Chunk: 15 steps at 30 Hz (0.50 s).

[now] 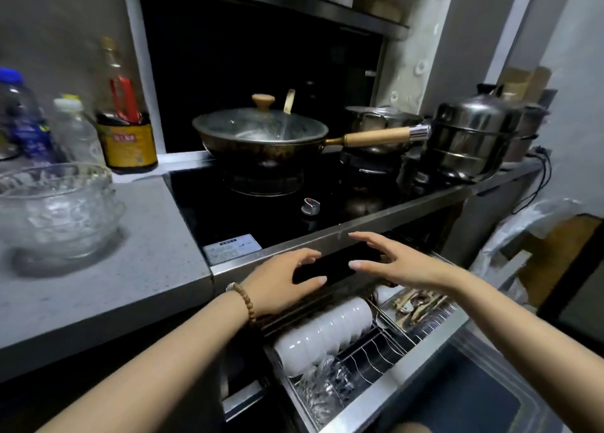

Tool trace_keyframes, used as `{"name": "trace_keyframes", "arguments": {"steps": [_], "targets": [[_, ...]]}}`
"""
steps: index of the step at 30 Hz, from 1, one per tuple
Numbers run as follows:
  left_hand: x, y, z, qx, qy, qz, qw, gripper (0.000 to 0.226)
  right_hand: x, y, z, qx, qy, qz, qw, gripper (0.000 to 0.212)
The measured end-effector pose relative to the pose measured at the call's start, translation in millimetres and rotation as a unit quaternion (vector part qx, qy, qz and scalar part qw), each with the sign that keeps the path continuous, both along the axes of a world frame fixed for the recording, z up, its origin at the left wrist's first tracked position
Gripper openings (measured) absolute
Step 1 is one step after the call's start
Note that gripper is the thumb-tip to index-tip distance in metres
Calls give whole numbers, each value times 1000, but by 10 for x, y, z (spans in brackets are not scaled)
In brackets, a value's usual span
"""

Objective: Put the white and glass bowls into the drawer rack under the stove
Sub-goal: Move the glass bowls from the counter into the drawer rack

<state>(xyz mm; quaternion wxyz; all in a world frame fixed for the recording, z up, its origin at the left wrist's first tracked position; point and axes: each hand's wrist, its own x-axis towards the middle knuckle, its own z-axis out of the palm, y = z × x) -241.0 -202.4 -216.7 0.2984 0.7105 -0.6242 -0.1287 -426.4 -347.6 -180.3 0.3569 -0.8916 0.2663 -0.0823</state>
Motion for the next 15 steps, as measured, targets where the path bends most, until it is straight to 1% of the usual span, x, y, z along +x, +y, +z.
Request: {"name": "trace_keyframes", "arguments": {"steps": [3, 5, 7, 10, 15], "targets": [[175, 252, 508, -58, -58, 17, 996, 51, 230, 179, 314, -52, -34, 29, 998, 77], [346, 451, 781, -77, -108, 44, 990, 56, 441, 306, 487, -72, -64, 55, 994, 76], [540, 678, 991, -85, -141, 76, 983, 59, 676, 439, 630, -86, -85, 83, 989, 73], [845, 1038, 1201, -90, -168, 124, 974, 61, 1032, 638, 801, -104, -102, 119, 982, 71], [1315, 1623, 1337, -88, -193, 213, 954, 64, 1573, 980, 981, -99, -116, 165, 974, 71]]}}
